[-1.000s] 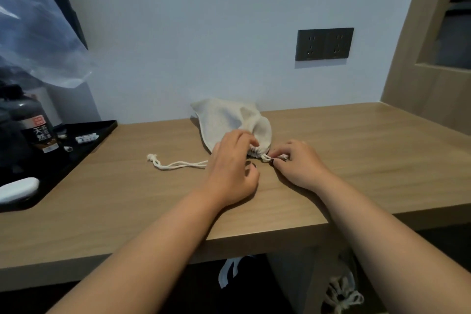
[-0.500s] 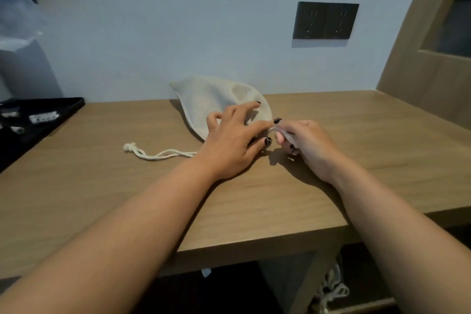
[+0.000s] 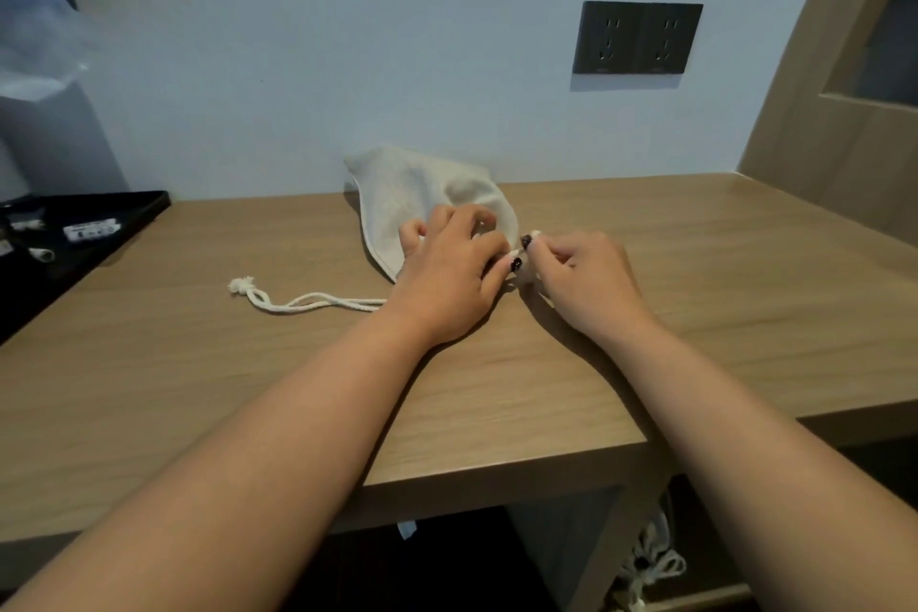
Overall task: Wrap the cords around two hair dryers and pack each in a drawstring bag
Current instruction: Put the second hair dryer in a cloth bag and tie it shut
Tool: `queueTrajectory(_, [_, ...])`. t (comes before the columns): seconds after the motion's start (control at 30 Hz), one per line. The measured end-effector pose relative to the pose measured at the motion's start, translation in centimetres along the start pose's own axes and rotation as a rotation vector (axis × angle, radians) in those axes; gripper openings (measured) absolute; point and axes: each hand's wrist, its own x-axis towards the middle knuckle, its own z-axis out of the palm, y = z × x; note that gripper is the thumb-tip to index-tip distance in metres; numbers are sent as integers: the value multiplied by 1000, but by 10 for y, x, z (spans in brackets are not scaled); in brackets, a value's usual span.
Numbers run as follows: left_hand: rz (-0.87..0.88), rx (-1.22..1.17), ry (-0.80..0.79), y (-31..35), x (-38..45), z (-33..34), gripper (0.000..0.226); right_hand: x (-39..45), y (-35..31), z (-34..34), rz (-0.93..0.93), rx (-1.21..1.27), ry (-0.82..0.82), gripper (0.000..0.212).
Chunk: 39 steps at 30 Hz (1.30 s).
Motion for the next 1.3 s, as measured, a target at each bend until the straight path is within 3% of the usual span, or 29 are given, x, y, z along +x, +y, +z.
queueTrajectory(0.13, [27,105,39,-1,-1,-2,18,2,-5,0,35,-329,-22,37])
queueTrajectory(0.27, [96,164,51,-3,0,-5,17,5,-6,-3,132,-328,-43,38])
queueTrajectory(0.4, [72,158,67,-9,0,-3,23,8,-8,-13,187,44,-272,35])
queueTrajectory(0.53, [19,93,71,-9,1,0,38,5,-8,-26,292,962,-438,38])
queueTrajectory(0.6, [-8,46,80,-6,2,2,41,4,-8,-28,334,1328,-520,23])
queueTrajectory(0.7, [-26,-5,60,-5,1,5,26,6,-5,-27,394,1447,-436,20])
queueTrajectory(0.77, [-35,-45,24,-5,1,4,21,7,-2,-24,388,1284,-384,21])
queueTrajectory(0.83, [-26,-60,-1,-5,0,3,22,6,-2,-19,351,908,-274,20])
queueTrajectory(0.93, [-14,-53,-12,-5,-1,1,24,3,1,-7,23,193,-64,41])
queueTrajectory(1.0, [-22,-40,-26,-7,-3,-1,24,4,6,-2,-81,-83,-61,40])
queueTrajectory(1.13, [-80,-52,-79,-11,-3,-2,23,8,14,-8,-89,-422,-154,31])
queueTrajectory(1.3, [-126,-77,-155,-11,0,-1,21,5,29,-39,-56,-584,-103,33])
